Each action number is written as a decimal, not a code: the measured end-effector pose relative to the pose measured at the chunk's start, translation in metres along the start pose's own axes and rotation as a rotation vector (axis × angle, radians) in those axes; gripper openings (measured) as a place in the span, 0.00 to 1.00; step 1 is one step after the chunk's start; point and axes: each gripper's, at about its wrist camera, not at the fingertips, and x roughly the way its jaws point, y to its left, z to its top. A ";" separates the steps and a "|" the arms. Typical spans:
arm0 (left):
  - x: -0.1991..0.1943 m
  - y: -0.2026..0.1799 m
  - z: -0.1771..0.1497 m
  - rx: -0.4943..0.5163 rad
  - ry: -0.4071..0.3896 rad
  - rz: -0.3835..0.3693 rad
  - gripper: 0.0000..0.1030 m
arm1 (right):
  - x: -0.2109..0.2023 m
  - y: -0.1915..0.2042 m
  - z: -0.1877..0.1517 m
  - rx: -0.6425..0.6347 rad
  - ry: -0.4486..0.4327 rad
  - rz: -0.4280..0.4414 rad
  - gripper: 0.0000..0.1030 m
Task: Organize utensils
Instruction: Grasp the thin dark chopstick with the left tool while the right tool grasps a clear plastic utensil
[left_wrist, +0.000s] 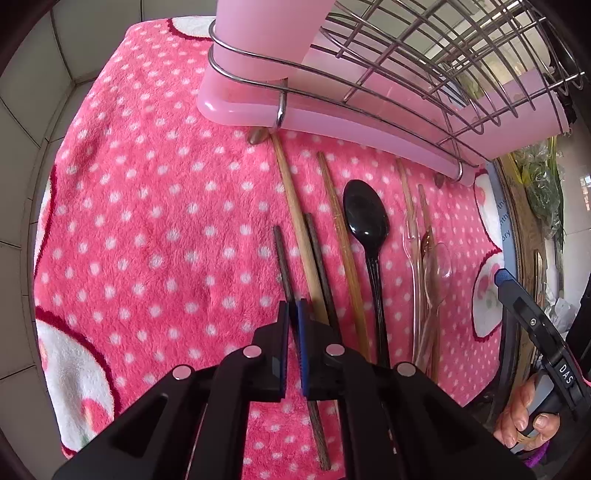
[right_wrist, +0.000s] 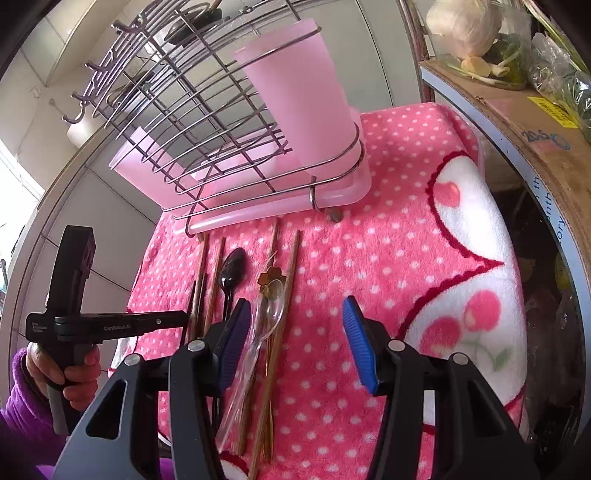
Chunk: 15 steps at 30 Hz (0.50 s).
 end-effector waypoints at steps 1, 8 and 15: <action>0.002 -0.003 0.001 0.007 0.010 0.011 0.06 | 0.001 0.001 0.000 0.001 0.000 0.002 0.51; 0.013 -0.017 0.005 0.022 0.022 0.047 0.06 | 0.005 -0.002 0.001 0.047 0.033 0.029 0.51; -0.005 -0.001 -0.003 0.031 -0.034 0.058 0.04 | 0.027 -0.008 0.004 0.134 0.107 0.108 0.43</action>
